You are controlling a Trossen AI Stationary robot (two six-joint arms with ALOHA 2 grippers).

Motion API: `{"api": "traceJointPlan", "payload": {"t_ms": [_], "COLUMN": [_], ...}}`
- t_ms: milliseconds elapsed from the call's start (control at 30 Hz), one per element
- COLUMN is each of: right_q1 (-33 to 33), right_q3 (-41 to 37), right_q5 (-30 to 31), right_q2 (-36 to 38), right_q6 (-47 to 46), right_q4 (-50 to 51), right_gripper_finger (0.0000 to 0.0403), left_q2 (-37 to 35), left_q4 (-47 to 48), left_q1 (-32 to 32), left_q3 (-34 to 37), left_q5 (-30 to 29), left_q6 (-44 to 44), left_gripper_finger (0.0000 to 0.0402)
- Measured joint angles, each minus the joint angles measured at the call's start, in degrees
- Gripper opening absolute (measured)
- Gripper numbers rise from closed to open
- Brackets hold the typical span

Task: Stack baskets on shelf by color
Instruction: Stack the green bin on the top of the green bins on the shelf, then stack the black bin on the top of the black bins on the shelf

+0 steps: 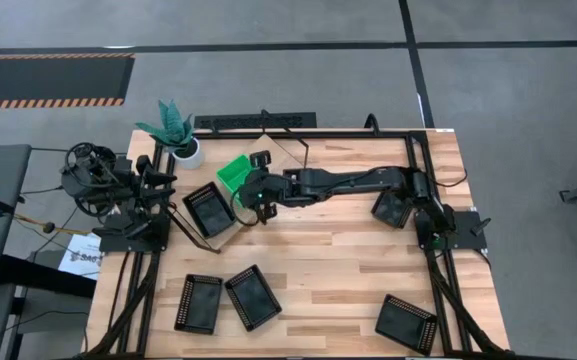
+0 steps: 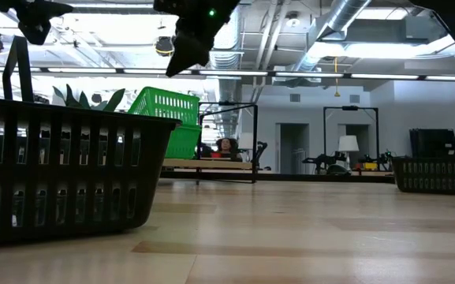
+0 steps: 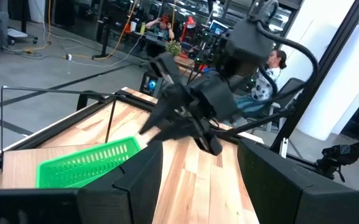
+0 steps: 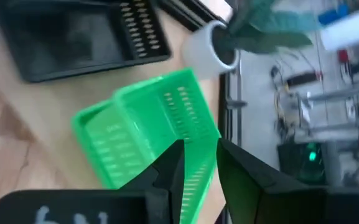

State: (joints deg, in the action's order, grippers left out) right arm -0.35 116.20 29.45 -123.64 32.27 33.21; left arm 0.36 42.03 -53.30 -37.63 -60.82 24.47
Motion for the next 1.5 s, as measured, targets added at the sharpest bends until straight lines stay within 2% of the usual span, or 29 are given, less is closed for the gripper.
{"api": "traceJointPlan", "payload": {"t_ms": [233, 367, 633, 767, 867, 1033, 1100, 1267, 1333, 1500], "right_q1": [-1.01, -0.9, 1.88, 4.64, 7.4, 12.23, 14.22, 18.79, 20.33, 23.41], "right_q3": [-1.19, -1.0, -0.94, 0.97, 1.67, 1.79, 1.79, 1.46, 1.81, 1.77], "right_q5": [-2.02, -2.51, 6.51, 6.47, 2.28, -16.78, -20.98, -21.81, -21.81, -22.03], "right_q2": [-2.13, -4.3, -4.16, -0.79, 1.5, 2.75, 2.42, -1.69, -3.9, -6.62], "right_q6": [-8.85, -8.15, -1.83, -3.62, -9.03, -15.37, -16.29, -17.34, -17.41, -18.94], "right_q4": [3.73, 5.9, 6.71, 7.15, 7.7, 6.92, 7.12, 5.37, 1.12, -2.15], "right_gripper_finger": [0.0117, 0.0117, 0.0117, 0.0117, 0.0118, 0.0118, 0.0118, 0.0118, 0.0118, 0.0126], "left_q2": [-0.01, -0.02, -0.02, -0.02, -0.02, -0.02, -0.02, -0.02, -0.02, -0.02], "left_q4": [1.13, 1.09, 1.06, 1.02, 1.02, 1.03, 1.02, 1.02, 1.02, 1.04], "left_q1": [-0.01, 0.0, 0.0, 0.0, 0.0, -0.01, -0.01, 0.0, -0.01, -0.01], "left_q3": [0.0, -0.02, -0.02, -0.02, -0.02, -0.02, -0.02, -0.02, -0.02, -0.02], "left_q5": [-0.48, -0.5, -0.59, -0.66, -0.7, -1.03, -1.07, -2.17, -2.68, -2.73], "left_q6": [1.8, 2.25, 3.82, 3.85, 3.8, 3.82, 3.82, 4.07, 5.36, 9.05], "left_gripper_finger": [0.0198, 0.0198, 0.0198, 0.0198, 0.0198, 0.0198, 0.0198, 0.0198, 0.0198, 0.0198]}}
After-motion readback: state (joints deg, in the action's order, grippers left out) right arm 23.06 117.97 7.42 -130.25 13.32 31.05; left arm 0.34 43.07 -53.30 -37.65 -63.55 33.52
